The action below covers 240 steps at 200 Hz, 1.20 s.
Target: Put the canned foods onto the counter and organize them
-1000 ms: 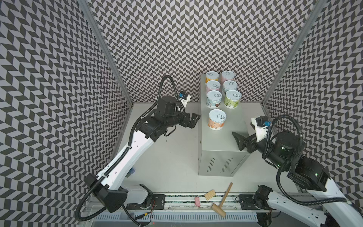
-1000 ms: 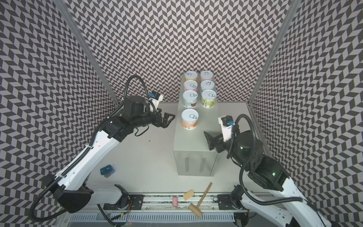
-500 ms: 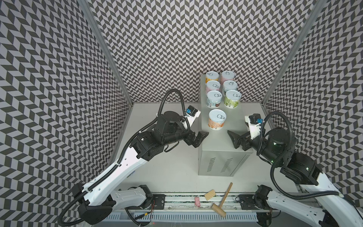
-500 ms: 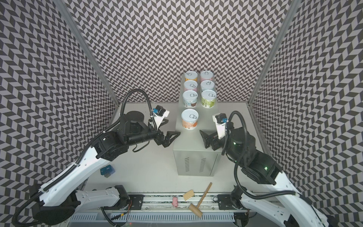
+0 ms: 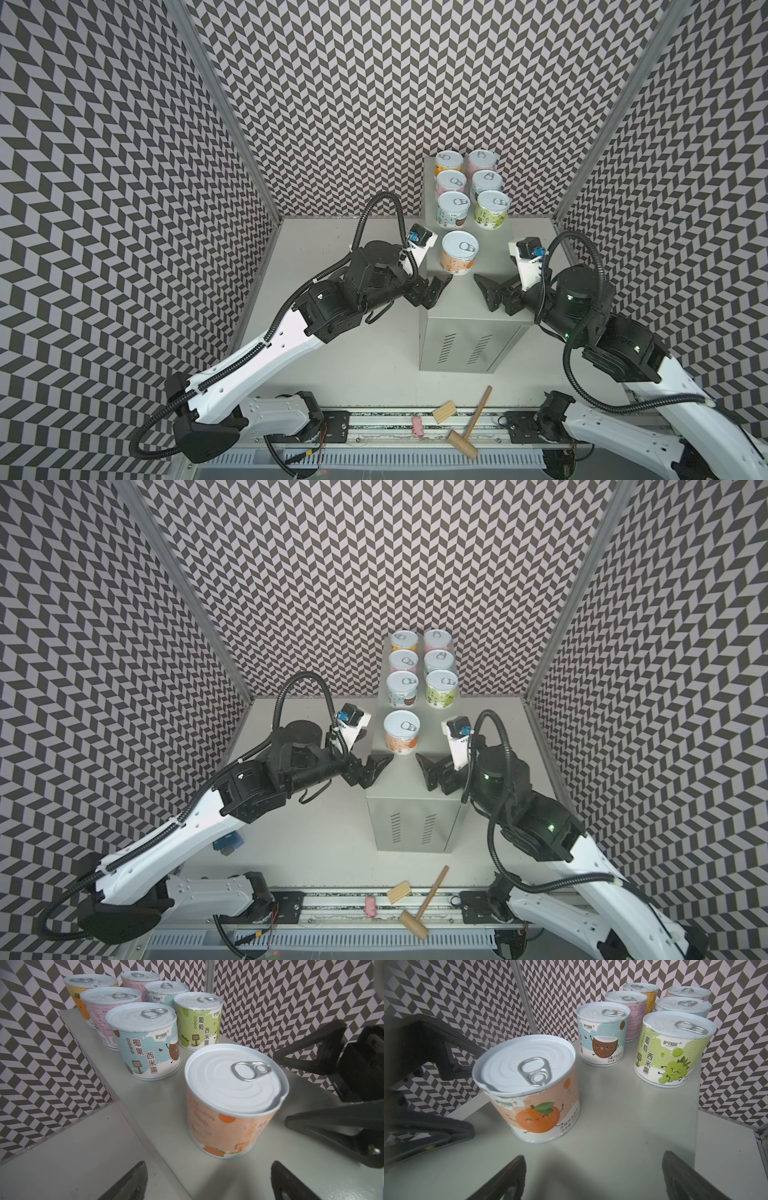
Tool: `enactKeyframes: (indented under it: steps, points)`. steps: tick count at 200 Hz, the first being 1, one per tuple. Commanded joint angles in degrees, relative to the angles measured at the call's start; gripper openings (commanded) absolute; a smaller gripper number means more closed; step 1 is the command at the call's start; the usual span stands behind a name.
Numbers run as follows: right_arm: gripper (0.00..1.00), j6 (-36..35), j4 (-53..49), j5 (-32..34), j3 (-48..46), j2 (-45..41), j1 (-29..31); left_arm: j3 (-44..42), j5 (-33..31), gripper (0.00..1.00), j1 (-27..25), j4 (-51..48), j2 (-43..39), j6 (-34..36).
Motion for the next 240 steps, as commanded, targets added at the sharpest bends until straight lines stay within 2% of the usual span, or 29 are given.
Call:
enactKeyframes:
  steps: [1, 24, 65, 107, 156, 240]
  points:
    - [0.99, 0.86, 4.51, -1.21, 0.51, -0.09, -0.06, 0.94, -1.3, 0.88, -0.17, 2.81, 1.25, 1.04]
    - [1.0, 0.74, 5.86, -2.31, -0.16, -0.74, -0.09, 1.09, -0.51, 0.88, -0.17, 3.85, 1.56, 1.73]
    - [0.87, -0.11, 6.62, -3.71, -0.28, 0.13, -0.05, 1.42, 0.48, 0.85, -0.17, 5.56, 1.98, 2.86]
    - [0.8, 0.17, 9.08, -4.6, -1.04, 1.32, -0.09, 2.28, -0.17, 0.83, -0.17, 6.18, 3.43, 4.21]
    - [0.77, 0.53, 12.1, -5.03, -2.01, 3.05, -0.1, 3.79, -2.26, 0.79, 0.24, 7.05, 5.16, 5.54]
    - [0.74, -0.27, 15.6, 0.29, -3.17, 5.77, -0.36, 4.85, -1.72, 0.79, 3.21, 7.99, 6.85, 5.73]
